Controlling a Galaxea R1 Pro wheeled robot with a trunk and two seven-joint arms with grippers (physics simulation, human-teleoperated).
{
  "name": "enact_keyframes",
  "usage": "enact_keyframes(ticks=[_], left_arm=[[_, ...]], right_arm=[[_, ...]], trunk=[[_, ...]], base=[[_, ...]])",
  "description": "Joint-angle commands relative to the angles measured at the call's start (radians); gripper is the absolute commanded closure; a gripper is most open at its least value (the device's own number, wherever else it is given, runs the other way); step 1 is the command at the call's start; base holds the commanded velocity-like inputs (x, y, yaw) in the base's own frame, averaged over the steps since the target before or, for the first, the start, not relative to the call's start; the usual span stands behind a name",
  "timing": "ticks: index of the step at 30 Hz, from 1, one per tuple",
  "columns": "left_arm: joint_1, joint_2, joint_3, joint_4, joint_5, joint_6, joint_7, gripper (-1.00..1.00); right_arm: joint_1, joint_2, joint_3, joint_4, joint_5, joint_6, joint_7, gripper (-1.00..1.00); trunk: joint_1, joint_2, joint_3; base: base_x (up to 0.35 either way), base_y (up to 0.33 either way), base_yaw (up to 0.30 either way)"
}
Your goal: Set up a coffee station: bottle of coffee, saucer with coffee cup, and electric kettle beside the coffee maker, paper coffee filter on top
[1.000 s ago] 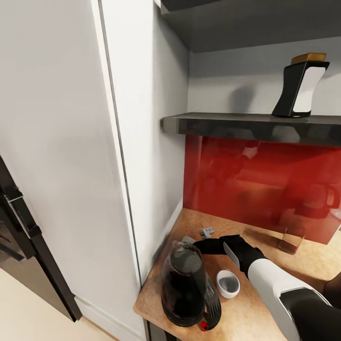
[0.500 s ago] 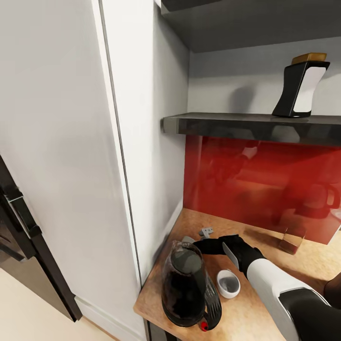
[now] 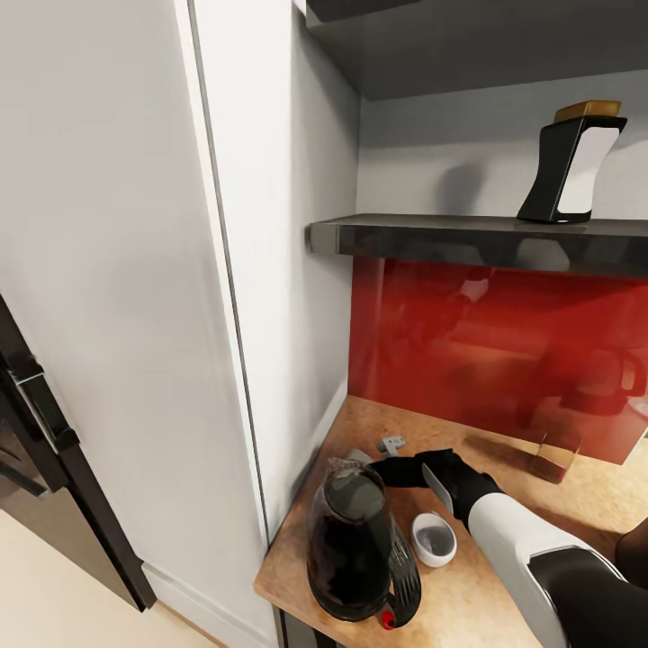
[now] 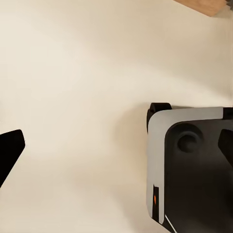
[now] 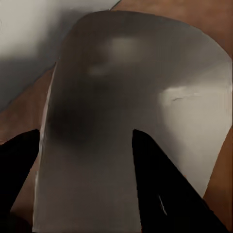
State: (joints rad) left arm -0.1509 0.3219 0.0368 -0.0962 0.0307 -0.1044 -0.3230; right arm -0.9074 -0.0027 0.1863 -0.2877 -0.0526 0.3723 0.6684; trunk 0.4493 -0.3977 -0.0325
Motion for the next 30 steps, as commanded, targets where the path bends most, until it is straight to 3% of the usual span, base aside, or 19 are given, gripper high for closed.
enact_keyframes(ticks=[1,30], left_arm=[[-0.001,0.0,0.004,0.001,0.003,-0.001,-0.005,-1.0],[-0.001,0.0,0.003,0.001,0.003,-0.001,-0.005,-1.0]], right_arm=[[-0.001,0.0,0.002,0.0,-0.004,0.008,0.0,1.0],[-0.001,0.0,0.0,-0.01,-0.003,0.01,0.0,1.0]], trunk=[[0.001,-0.002,-0.002],[0.001,-0.002,-0.002]], base=[[0.0,0.0,0.0],[0.0,0.0,0.0]])
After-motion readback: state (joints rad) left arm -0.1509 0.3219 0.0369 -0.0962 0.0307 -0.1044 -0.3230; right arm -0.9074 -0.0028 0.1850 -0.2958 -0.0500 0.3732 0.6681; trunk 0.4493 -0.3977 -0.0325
